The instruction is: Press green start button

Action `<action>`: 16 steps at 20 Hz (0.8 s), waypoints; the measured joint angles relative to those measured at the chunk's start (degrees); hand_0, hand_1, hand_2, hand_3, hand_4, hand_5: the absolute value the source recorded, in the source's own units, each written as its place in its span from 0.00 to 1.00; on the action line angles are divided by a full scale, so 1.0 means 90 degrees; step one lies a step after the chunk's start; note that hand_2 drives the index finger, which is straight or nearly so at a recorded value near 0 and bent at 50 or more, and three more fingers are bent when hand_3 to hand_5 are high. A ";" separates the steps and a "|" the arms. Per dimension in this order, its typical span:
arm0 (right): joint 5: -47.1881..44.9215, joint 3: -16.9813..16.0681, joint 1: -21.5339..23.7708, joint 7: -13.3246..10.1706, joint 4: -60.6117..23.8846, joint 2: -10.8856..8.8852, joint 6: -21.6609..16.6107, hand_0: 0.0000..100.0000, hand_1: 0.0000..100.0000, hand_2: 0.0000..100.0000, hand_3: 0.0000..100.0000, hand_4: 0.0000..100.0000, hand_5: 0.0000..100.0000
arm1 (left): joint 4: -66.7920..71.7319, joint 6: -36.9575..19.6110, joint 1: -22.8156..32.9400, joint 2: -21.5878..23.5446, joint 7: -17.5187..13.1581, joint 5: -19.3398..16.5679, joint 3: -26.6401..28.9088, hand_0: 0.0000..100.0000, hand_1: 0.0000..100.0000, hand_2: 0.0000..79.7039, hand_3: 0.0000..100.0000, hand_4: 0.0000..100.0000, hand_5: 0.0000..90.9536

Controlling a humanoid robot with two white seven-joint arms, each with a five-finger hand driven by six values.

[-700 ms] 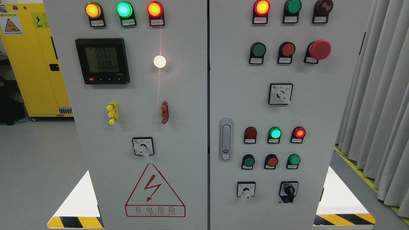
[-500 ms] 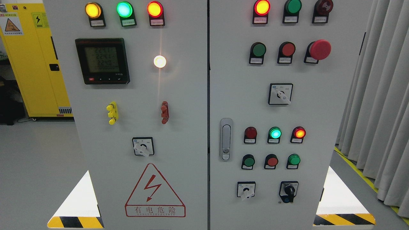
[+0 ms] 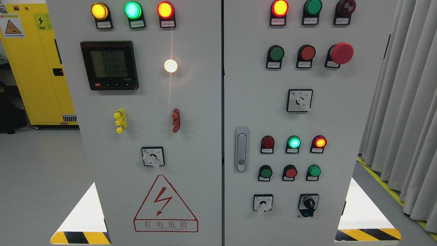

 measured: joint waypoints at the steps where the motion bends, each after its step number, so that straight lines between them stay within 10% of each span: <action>1: -0.0004 0.0000 0.0017 0.0081 -0.0103 -0.0005 -0.0027 0.15 0.31 0.00 0.00 0.00 0.00 | 0.0000 0.0000 0.0000 -0.0003 0.0000 0.0000 0.0000 0.12 0.56 0.00 0.00 0.00 0.00; 16: 0.0179 0.0000 0.0434 0.1054 -0.2643 0.0041 -0.1812 0.17 0.38 0.00 0.03 0.05 0.00 | 0.0000 0.0001 0.0000 -0.0269 0.0001 0.0002 0.0002 0.12 0.56 0.00 0.00 0.00 0.00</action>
